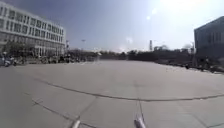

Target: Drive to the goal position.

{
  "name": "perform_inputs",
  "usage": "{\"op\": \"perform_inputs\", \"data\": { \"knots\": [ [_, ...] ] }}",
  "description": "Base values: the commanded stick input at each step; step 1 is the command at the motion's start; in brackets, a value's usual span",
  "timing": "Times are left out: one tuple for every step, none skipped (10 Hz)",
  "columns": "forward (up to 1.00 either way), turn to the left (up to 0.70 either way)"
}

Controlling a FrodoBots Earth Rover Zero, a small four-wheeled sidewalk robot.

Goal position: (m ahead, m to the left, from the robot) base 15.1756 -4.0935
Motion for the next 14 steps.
{"op": "perform_inputs", "data": {
  "knots": [
    [0.7, -0.03],
    [0.7, -0.01],
    [0.7, -0.2],
    [0.7, -0.29],
    [0.7, -0.35],
    [0.7, -0.35],
    [0.7, -0.35],
    [0.7, -0.35],
    [0.7, -0.32],
    [0.7, -0.15],
    [0.7, 0.0],
    [0.7, 0.0],
    [0.7, 0.0],
    [0.7, 0.0]
  ]
}}
